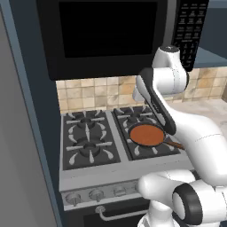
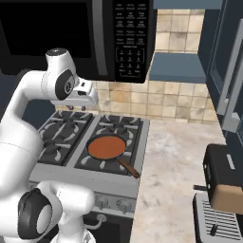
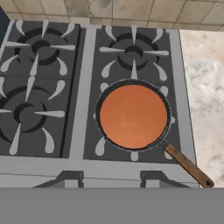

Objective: Retrieve the fish from the fridge and place it on the saucepan with marinade on the stove.

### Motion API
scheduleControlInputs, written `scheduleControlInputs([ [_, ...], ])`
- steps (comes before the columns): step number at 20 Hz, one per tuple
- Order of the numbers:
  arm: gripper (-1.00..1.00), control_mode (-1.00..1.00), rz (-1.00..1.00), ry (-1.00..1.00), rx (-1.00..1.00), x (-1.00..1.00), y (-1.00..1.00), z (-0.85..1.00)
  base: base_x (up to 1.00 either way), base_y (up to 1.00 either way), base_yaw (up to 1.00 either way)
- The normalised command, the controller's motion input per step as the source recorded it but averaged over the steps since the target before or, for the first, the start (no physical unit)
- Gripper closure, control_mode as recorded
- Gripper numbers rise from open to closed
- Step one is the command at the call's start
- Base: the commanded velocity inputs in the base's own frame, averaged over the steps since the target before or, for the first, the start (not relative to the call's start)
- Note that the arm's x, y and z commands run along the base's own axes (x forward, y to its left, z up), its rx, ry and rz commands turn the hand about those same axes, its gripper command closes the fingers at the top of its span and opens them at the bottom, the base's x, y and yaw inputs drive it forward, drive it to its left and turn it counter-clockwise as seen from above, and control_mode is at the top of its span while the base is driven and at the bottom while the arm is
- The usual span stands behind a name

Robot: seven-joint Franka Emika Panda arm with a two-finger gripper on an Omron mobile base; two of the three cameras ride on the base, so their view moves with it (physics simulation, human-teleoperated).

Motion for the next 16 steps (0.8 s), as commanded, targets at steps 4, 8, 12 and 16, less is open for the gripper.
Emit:
scheduleControlInputs([
  [4, -1.0, 1.0, 0.0, 0.0, 0.0, 0.0, 0.0, 0.0, 0.0, 0.0, 0.0],
  [8, -1.0, 1.0, 0.0, 0.0, 0.0, 0.0, 0.0, 0.0, -0.28, 0.09, 0.0],
  [12, -1.0, 1.0, 0.0, 0.0, 0.0, 0.0, 0.0, 0.0, -0.84, 0.24, 0.0],
  [16, -1.0, 1.0, 0.0, 0.0, 0.0, 0.0, 0.0, 0.0, -1.0, 0.59, 0.0],
])
